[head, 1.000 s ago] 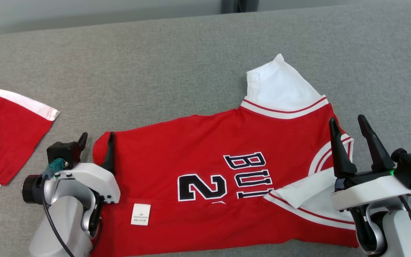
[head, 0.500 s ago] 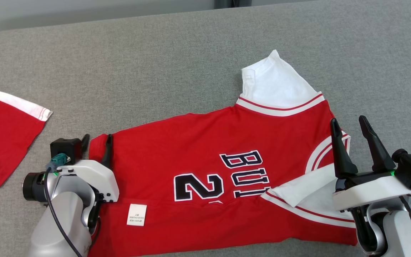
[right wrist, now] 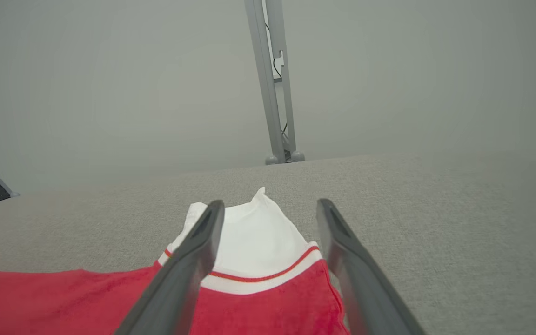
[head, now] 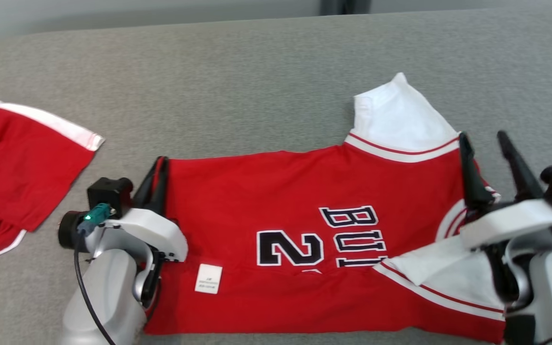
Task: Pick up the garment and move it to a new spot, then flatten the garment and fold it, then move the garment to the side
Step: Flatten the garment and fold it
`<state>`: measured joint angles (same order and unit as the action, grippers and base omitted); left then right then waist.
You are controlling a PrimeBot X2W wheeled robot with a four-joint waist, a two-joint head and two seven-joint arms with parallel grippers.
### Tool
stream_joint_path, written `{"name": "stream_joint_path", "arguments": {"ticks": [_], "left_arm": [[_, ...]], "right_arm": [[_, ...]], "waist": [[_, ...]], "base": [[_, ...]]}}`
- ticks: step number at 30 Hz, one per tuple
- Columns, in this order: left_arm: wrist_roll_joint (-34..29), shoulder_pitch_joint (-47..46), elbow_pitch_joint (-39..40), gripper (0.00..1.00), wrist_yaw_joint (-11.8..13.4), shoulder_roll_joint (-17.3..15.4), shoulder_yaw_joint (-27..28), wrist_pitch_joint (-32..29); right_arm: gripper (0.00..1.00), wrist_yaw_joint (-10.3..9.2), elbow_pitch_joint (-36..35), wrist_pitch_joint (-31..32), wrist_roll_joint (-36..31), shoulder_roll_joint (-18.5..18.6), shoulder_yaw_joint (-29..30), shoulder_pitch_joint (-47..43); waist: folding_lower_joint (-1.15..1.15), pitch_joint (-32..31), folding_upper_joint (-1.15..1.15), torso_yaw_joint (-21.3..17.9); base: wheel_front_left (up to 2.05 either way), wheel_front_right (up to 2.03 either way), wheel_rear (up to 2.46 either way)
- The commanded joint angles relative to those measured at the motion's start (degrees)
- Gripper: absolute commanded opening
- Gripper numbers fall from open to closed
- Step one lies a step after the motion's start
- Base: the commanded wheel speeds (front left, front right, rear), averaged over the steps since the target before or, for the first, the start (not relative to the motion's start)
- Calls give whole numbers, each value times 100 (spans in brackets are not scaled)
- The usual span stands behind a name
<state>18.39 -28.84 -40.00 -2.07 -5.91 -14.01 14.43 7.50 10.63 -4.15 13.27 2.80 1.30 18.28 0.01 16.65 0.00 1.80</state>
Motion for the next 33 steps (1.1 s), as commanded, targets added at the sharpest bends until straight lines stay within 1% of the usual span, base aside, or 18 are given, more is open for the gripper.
{"name": "stream_joint_path", "arguments": {"ticks": [1,3,5,7,9,10,15,18,21,24,29,33], "left_arm": [[-16,39,71,0,-30,5,-15,31],[-25,139,310,0,-50,57,-82,48],[-21,221,549,0,-89,119,-171,62],[16,280,769,0,-106,173,-251,71],[39,328,970,0,-144,220,-355,72],[37,365,1124,0,-189,238,-504,70],[105,299,1400,0,-152,274,-793,74],[208,200,1504,0,-132,292,-977,75],[362,130,1588,0,-55,286,-1152,75],[467,64,1646,0,20,288,-1277,76],[562,-29,1662,0,110,290,-1412,76],[588,-39,1627,0,126,289,-1445,76]], "right_arm": [[100,-2,46,46,-4,63,60,104],[100,-2,236,264,-2,122,154,344],[100,-2,456,501,-49,279,180,644],[100,-2,702,699,-11,446,133,964],[100,-2,948,820,165,677,-62,1311],[100,-6,1330,939,206,1019,-96,1610],[100,-2,2318,1262,475,1428,-294,2389],[100,-2,2797,1425,689,1587,-438,2763],[100,-2,3205,1528,734,1751,-626,3081],[100,-2,3565,1635,792,1814,-826,3311],[100,-2,3915,1706,1032,1899,-1160,3558],[100,-2,4069,1700,1154,1933,-1347,3661]], "waist": [[-1,16,0,142],[-1,45,0,300],[-1,100,0,481],[-1,164,0,649],[-1,246,0,802],[-1,330,0,949],[-1,525,0,1235],[-1,638,0,1337],[-1,727,0,1399],[-1,784,0,1435],[-1,844,0,1457],[-1,866,0,1465]], "base": [[0,0,0],[0,0,0],[0,0,0],[0,0,0],[0,0,0],[0,0,0],[0,0,0],[0,0,0],[0,0,0],[0,0,0],[0,0,0],[0,0,0]]}}
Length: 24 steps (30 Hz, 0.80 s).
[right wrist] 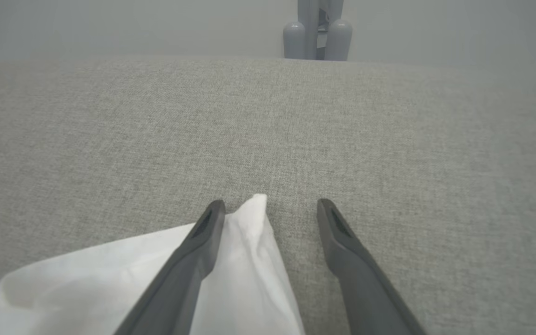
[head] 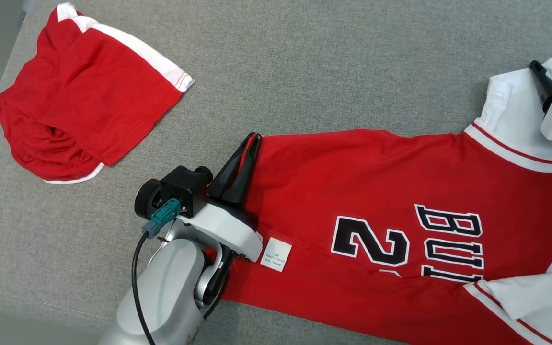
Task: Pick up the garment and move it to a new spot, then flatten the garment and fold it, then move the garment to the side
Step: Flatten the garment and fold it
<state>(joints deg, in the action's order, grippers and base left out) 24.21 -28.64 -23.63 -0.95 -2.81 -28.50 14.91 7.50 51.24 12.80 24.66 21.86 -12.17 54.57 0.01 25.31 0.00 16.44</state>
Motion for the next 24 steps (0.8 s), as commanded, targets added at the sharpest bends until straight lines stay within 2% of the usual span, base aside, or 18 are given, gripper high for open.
{"name": "stream_joint_path", "arguments": {"ticks": [1,8,15,19,20,24], "left_arm": [[25,-90,-32,0,29,-20,1,28],[45,-127,-164,0,66,-20,93,28],[25,-89,-377,0,45,-56,353,28],[-63,-155,-581,0,4,-186,533,28],[-117,-136,-718,0,-7,-284,633,28],[-163,11,-915,0,-34,-417,765,28]], "right_arm": [[0,-2,77,-26,75,46,-132,81],[0,-2,67,-541,407,86,-534,56],[0,-3,-347,-1489,682,228,-1039,-217],[0,-2,-702,-2122,969,299,-1207,-479],[0,-2,-938,-2342,1166,304,-1278,-682],[0,-2,-1337,-2447,1479,236,-1356,-1190]], "waist": [[-1,3,0,-1],[-1,-60,0,-70],[-1,-246,0,-306],[-1,-440,0,-563],[-1,-575,0,-738],[-1,-847,0,-1021]], "base": [[0,0,0],[0,0,0],[0,0,0],[0,0,0],[0,0,0],[0,0,0]]}}
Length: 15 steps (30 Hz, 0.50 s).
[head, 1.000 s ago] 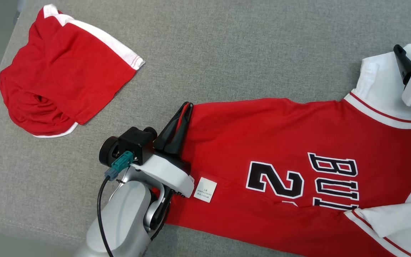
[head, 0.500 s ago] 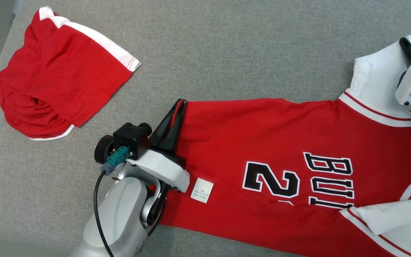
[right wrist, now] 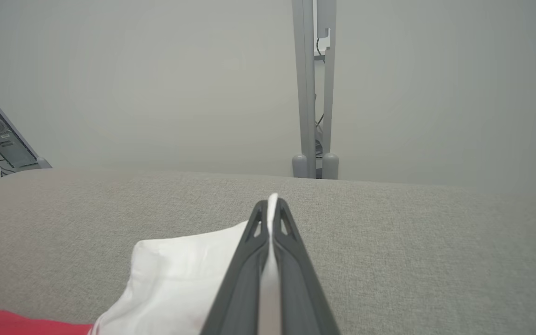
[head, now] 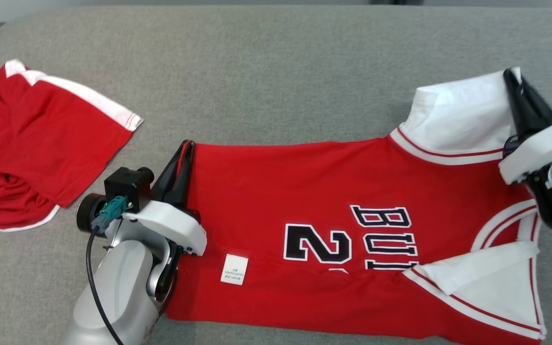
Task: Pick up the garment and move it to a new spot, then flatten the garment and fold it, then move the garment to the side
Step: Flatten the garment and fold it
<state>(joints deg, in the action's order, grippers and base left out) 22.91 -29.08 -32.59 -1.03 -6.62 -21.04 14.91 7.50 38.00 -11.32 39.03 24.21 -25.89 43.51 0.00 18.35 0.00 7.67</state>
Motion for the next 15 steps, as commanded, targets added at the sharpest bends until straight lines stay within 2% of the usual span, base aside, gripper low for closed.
{"name": "stream_joint_path", "arguments": {"ticks": [1,10,15], "left_arm": [[-49,83,-59,0,-47,-70,14,28],[-245,401,-314,0,-138,-323,-61,28],[-376,539,-410,0,-160,-470,-152,28]], "right_arm": [[0,-2,-74,-28,103,-9,30,-209],[0,-2,-835,241,446,-71,87,-1369],[0,-2,-1426,659,352,92,23,-1976]], "waist": [[0,-214,0,-188],[0,-692,0,-439],[0,-881,0,-535]], "base": [[0,0,0],[0,0,0],[0,0,0]]}}
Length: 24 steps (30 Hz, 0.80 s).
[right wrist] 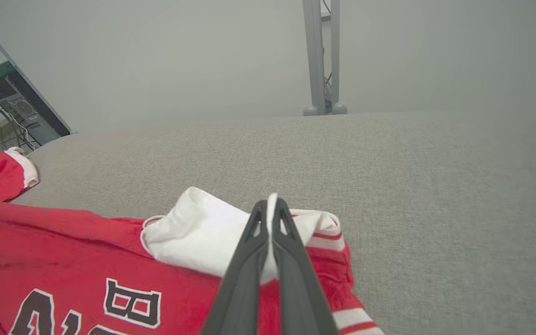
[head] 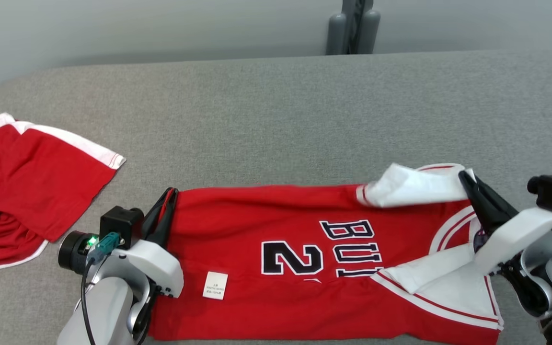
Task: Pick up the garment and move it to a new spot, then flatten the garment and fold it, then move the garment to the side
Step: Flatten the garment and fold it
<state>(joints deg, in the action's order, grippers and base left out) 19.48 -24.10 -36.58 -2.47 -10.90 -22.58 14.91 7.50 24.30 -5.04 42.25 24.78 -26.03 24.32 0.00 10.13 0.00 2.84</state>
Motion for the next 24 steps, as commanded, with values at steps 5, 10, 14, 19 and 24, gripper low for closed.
{"name": "stream_joint_path", "arguments": {"ticks": [5,10,14,19,24], "left_arm": [[-93,176,-67,0,-4,-162,-17,28],[-127,296,-62,0,-30,-278,-69,28],[-192,377,-34,0,-89,-368,-200,-11],[-352,440,31,0,-128,-500,-425,-106],[-392,593,194,0,-171,-641,-573,-223]], "right_arm": [[0,-2,-508,410,97,35,211,-488],[0,-2,-1134,1021,269,3,490,-976],[0,-2,-1591,1475,253,-30,777,-1340],[0,-2,-2141,2071,205,-85,1128,-1767],[0,-2,-2843,2994,141,-202,1631,-2305]], "waist": [[0,-181,0,-135],[0,-252,0,-184],[0,-284,0,-190],[0,-332,0,-167],[0,-445,0,-162]], "base": [[0,0,0],[0,0,0],[0,0,0],[0,0,0],[0,0,0]]}}
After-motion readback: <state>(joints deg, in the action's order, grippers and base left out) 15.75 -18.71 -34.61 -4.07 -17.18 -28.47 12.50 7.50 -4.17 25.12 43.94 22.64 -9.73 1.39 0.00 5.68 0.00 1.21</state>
